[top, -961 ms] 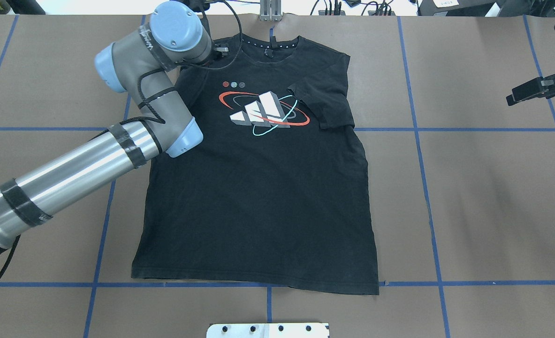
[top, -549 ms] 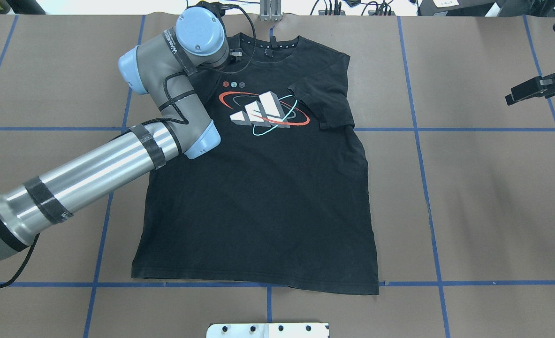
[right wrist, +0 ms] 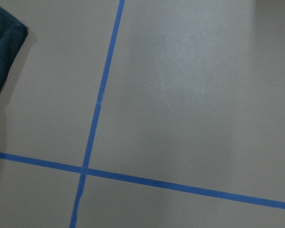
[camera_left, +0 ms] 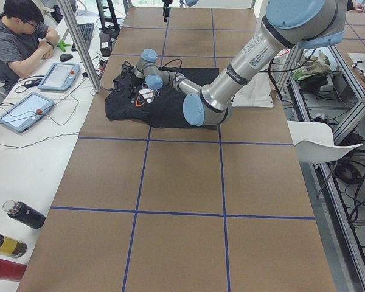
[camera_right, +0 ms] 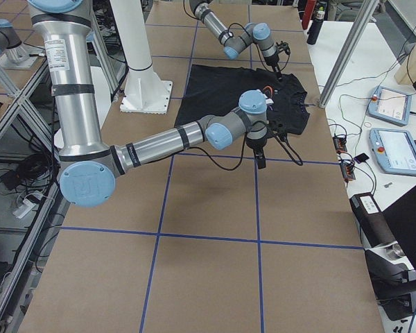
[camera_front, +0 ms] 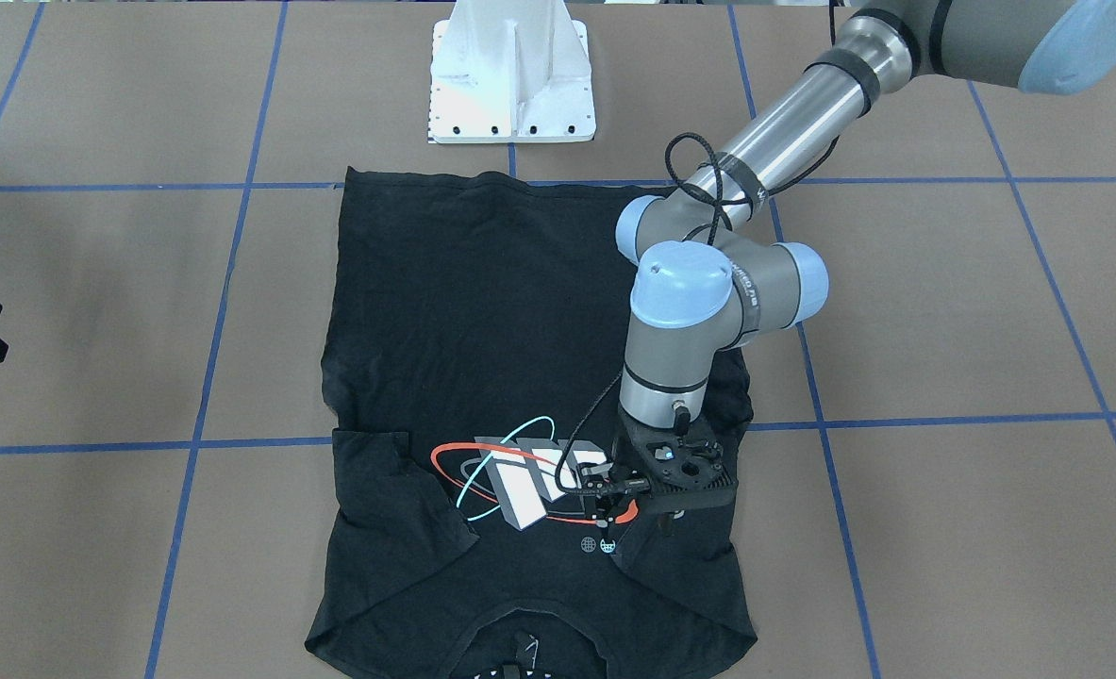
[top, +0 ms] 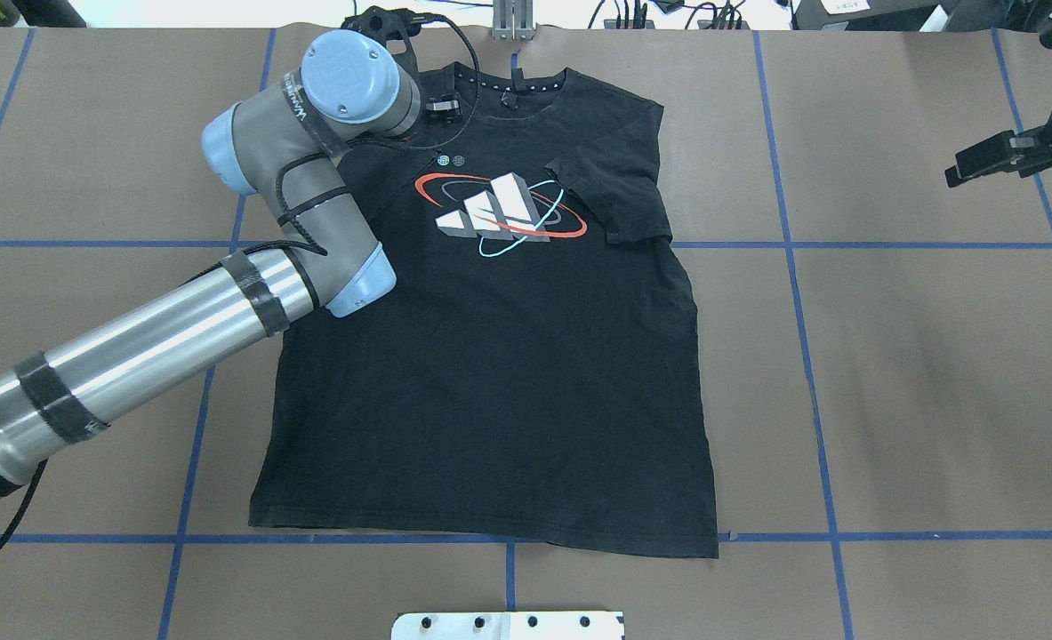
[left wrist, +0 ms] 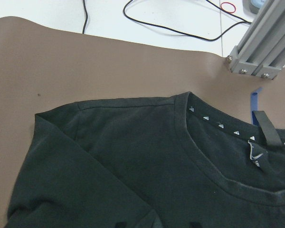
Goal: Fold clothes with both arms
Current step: 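Fold the grasped sleeve inward across the shirt body with the left gripper, then release the sleeve with the left gripper while both arms move toward the hem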
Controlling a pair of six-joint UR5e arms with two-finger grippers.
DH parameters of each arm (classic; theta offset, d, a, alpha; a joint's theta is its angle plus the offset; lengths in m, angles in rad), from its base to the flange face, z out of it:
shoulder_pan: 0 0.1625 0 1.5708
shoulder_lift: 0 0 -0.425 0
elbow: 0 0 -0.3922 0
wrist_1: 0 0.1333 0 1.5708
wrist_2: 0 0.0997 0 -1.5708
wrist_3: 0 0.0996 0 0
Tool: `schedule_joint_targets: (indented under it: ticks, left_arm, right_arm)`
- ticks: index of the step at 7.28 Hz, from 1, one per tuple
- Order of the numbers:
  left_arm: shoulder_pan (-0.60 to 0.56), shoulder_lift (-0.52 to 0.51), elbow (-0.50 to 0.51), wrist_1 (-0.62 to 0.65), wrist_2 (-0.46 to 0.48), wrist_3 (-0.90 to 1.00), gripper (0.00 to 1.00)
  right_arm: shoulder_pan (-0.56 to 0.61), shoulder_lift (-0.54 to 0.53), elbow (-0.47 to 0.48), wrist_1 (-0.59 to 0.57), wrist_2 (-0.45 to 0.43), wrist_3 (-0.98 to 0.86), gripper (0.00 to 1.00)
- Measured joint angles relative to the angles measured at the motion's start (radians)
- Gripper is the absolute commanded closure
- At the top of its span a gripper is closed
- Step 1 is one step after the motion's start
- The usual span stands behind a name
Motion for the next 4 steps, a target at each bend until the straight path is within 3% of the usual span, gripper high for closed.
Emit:
schedule_joint_targets:
  ticks: [2, 4]
  left_arm:
    - [-0.004, 0.199, -0.315, 0.024, -0.036, 0.078, 0.0]
    - [0.0, 0.365, -0.613, 0.121, -0.057, 0.116, 0.0]
  right_arm:
    - [-0.05, 0.028, 0.038, 0.002, -0.014, 0.141, 0.0]
    - [-0.166, 0.027, 0.134, 0.001, -0.109, 0.34, 0.0]
